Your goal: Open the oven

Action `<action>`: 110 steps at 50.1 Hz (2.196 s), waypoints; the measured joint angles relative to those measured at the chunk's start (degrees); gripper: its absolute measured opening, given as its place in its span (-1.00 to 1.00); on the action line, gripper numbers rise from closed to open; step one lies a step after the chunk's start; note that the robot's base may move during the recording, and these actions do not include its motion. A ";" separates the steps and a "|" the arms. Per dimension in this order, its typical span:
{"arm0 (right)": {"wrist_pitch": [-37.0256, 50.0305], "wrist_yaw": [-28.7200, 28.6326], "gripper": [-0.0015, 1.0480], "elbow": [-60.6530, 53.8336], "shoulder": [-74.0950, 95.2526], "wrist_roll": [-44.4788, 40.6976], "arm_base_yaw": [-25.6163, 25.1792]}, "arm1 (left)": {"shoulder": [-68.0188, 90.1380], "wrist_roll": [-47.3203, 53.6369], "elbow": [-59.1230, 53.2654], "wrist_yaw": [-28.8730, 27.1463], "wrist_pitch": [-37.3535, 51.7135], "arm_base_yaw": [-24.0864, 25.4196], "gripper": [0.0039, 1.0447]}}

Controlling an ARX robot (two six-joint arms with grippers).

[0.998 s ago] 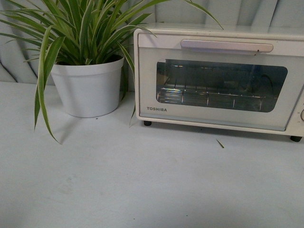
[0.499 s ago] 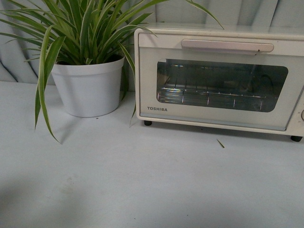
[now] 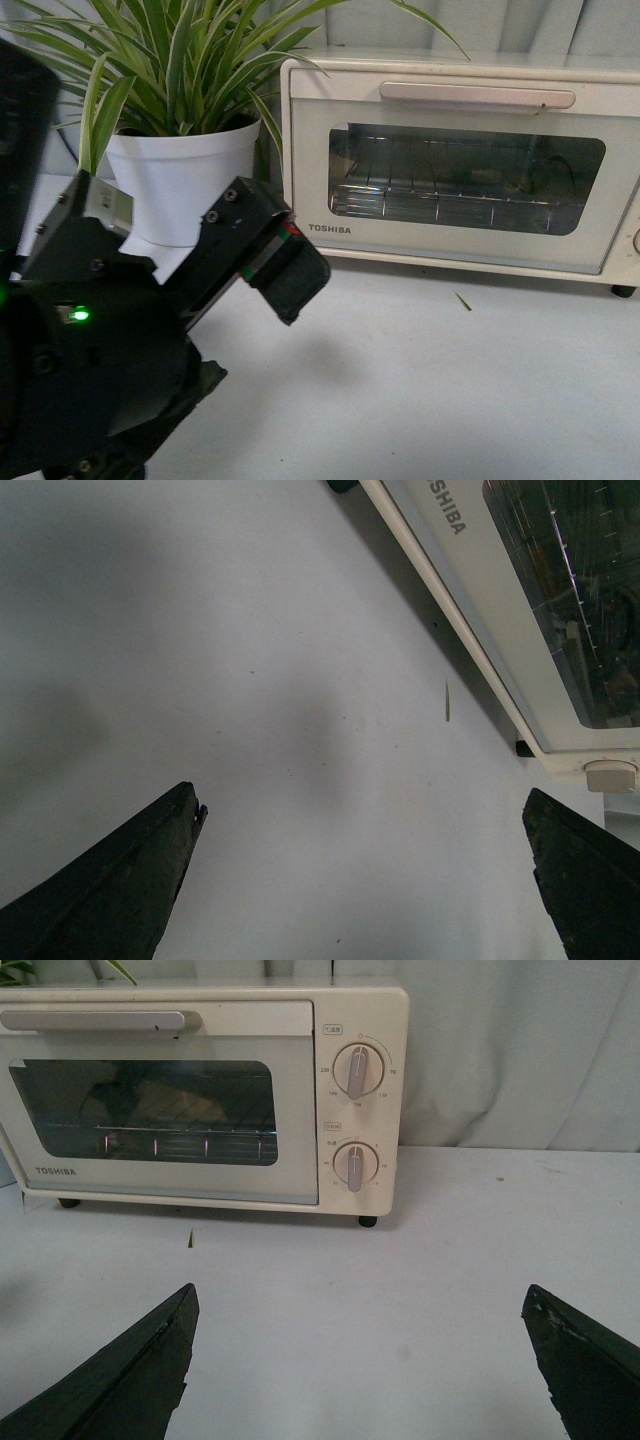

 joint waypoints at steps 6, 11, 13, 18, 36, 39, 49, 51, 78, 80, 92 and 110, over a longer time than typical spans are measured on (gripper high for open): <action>0.00 -0.02 0.82 0.00 0.00 0.00 0.00 | 2.91 -1.68 2.51 -0.02 0.22 -0.98 0.88; 0.00 0.00 0.82 0.00 0.00 0.00 0.00 | 5.66 -3.39 5.09 0.00 0.28 -1.79 0.88; 0.00 0.00 0.82 0.00 0.00 0.00 0.00 | 6.64 -3.85 5.99 -0.02 0.28 -1.97 0.88; 0.00 -0.02 0.82 0.00 0.00 0.00 0.00 | 9.33 -5.01 8.00 0.00 0.26 -2.49 0.88; 0.00 0.00 0.82 0.00 0.00 0.00 0.00 | 14.56 -7.56 12.96 -0.63 -0.90 -3.91 0.88; 0.00 0.00 0.82 0.00 0.00 0.00 0.00 | 15.02 -7.74 13.57 -0.68 -1.14 -4.07 0.88; -3.04 -5.25 0.82 1.53 4.37 6.64 -1.07 | 16.02 -7.89 14.62 -0.94 -1.31 -4.33 0.88; -2.51 -5.38 0.82 2.21 6.71 8.83 -1.07 | 16.09 -7.98 14.64 -1.03 -1.29 -4.35 0.88; 14.29 6.93 0.82 39.12 62.45 11.02 10.78 | 15.82 -9.70 13.62 -0.02 0.13 -2.78 0.88; 14.12 7.96 0.82 40.96 64.61 11.28 11.15 | 15.72 -9.94 13.49 -0.07 0.20 -2.64 0.88; 11.06 10.78 0.82 50.56 75.21 13.62 13.16 | 15.23 -12.24 12.74 -0.94 0.79 -0.81 0.88; 5.97 12.87 0.82 57.81 82.16 18.86 14.71 | 15.23 -13.42 12.59 -1.09 1.01 -0.55 0.88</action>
